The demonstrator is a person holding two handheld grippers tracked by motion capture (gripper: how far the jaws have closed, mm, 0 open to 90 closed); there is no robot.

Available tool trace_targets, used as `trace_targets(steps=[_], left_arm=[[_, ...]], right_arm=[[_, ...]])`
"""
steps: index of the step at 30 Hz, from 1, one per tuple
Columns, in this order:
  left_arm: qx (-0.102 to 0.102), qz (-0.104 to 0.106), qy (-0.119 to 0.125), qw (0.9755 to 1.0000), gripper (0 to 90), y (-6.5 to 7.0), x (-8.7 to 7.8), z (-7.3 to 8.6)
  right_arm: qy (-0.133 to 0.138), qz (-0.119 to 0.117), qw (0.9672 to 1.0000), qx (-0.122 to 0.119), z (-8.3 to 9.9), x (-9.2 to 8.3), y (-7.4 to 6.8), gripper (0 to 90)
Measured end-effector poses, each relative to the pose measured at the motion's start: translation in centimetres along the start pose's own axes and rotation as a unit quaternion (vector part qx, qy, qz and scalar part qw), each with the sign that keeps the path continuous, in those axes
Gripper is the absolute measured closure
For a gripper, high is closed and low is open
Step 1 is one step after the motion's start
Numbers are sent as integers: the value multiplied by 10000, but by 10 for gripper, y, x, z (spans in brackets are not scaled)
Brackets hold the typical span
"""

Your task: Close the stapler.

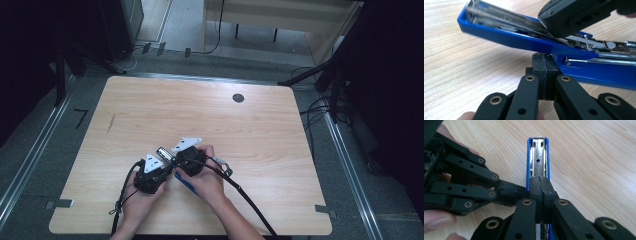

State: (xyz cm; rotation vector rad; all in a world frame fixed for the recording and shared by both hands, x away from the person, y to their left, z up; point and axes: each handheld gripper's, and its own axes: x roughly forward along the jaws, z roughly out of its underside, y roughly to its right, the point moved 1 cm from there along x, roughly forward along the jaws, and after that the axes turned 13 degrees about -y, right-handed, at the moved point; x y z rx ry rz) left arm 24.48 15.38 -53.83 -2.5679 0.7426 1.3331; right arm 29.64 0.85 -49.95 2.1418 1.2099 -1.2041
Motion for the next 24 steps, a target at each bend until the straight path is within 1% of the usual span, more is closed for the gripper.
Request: trace_targets(steps=[6, 12, 15, 18, 19, 20, 21, 24], left_arm=[[19, -9, 86, 10000, 900, 2, -1, 0], [20, 5, 201, 9998, 900, 3, -5, 0], [76, 22, 250, 9997, 900, 5, -9, 1], [115, 103, 349, 9993, 900, 8, -13, 3], [133, 162, 364, 9991, 900, 9, -14, 3], [146, 202, 357, 9990, 900, 11, -15, 4], [176, 249, 351, 9989, 900, 14, -15, 5], [302, 407, 256, 9984, 900, 23, -14, 7]], right_arm=[[83, 9, 10000, -2, -1, -4, 1, 900], [110, 19, 9999, -10, 0, -9, 0, 900], [167, 31, 9999, -12, 1, -12, -1, 900], [172, 42, 9998, -22, 3, -16, -2, 900], [186, 57, 9998, -75, 3, -17, -2, 900], [200, 58, 9998, -43, 3, -18, -2, 900], [197, 58, 9998, -60, 4, -19, -2, 900], [210, 46, 9998, -50, 5, -21, -3, 900]])
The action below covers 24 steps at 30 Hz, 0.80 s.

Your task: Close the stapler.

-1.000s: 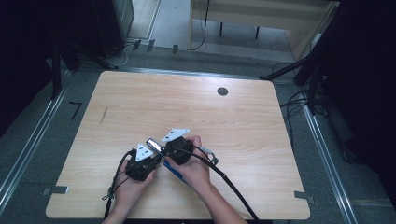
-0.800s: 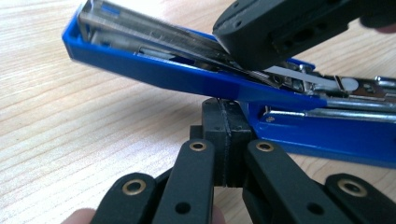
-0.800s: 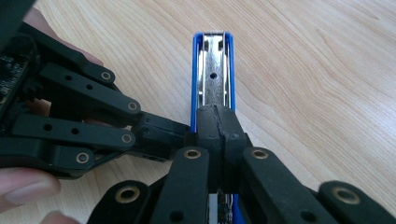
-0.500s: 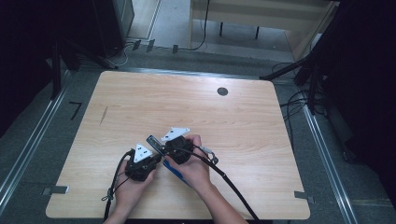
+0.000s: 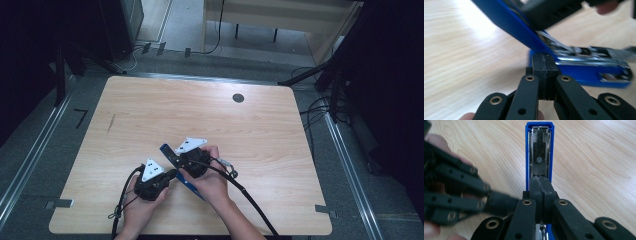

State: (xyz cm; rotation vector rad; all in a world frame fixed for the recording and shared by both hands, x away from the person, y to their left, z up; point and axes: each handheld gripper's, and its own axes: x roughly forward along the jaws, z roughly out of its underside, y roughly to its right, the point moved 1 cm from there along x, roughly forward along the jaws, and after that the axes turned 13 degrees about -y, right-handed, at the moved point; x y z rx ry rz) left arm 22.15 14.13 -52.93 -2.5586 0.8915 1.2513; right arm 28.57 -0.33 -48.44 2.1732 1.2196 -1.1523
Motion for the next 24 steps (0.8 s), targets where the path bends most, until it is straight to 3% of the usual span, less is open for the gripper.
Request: trace_targets(steps=[5, 24], left_arm=[[113, 265, -70, 9996, 900, 13, 4, 3], [377, 229, -139, 9989, 900, 27, 16, 1]], right_arm=[[37, 13, 10000, -1, 2, -2, 0, 900], [162, -3, 9999, 28, 10, -15, 1, 900]])
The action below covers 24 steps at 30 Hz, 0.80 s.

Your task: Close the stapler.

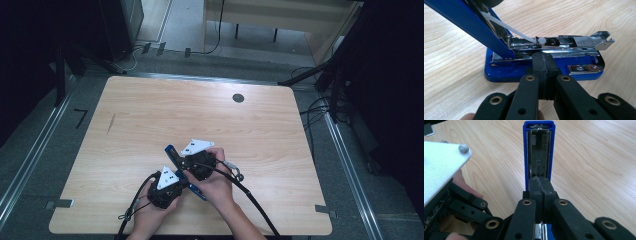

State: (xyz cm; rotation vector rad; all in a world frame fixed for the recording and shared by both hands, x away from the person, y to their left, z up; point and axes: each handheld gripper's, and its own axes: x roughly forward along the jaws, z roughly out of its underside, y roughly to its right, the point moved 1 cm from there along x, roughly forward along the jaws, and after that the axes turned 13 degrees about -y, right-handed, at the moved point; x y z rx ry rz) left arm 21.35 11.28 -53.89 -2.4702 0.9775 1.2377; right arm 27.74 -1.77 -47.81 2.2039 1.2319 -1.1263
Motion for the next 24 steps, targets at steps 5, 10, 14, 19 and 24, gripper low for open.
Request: trace_targets(steps=[5, 10, 14, 19, 24], left_arm=[[37, -8, -2, 10000, 900, 1, 0, 0], [65, -8, 3, 10000, 900, 1, 0, 0], [81, -4, 1, 10000, 900, 2, 0, 0], [77, 3, 7, 10000, 900, 2, 0, 0], [65, 13, 7, 10000, 900, 2, 0, 0]], right_arm=[[38, 10, 10000, 8, 1, -3, 1, 900], [53, 12, 10000, 16, 3, -5, 0, 900], [48, 14, 10000, 27, 4, -7, 0, 900], [88, 1, 9999, 55, 6, -10, 0, 900], [120, -2, 9999, 79, 8, -12, -1, 900]])
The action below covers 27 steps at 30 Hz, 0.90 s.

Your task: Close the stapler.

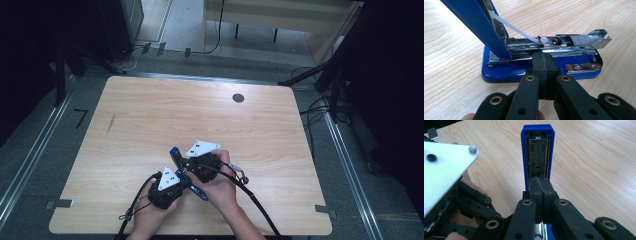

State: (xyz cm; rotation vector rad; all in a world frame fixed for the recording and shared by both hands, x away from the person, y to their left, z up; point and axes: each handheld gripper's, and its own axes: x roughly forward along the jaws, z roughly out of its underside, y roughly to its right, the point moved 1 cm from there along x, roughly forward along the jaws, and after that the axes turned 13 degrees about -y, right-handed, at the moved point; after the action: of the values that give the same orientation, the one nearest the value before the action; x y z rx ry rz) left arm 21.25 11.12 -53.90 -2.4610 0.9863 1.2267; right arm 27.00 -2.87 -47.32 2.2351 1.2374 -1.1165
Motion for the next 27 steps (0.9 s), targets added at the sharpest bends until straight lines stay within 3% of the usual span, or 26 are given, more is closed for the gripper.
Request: trace_targets(steps=[27], left_arm=[[76, 8, -20, 10000, 900, 1, 0, 0]], right_arm=[[102, -32, 9999, 93, 15, -10, 1, 900]])
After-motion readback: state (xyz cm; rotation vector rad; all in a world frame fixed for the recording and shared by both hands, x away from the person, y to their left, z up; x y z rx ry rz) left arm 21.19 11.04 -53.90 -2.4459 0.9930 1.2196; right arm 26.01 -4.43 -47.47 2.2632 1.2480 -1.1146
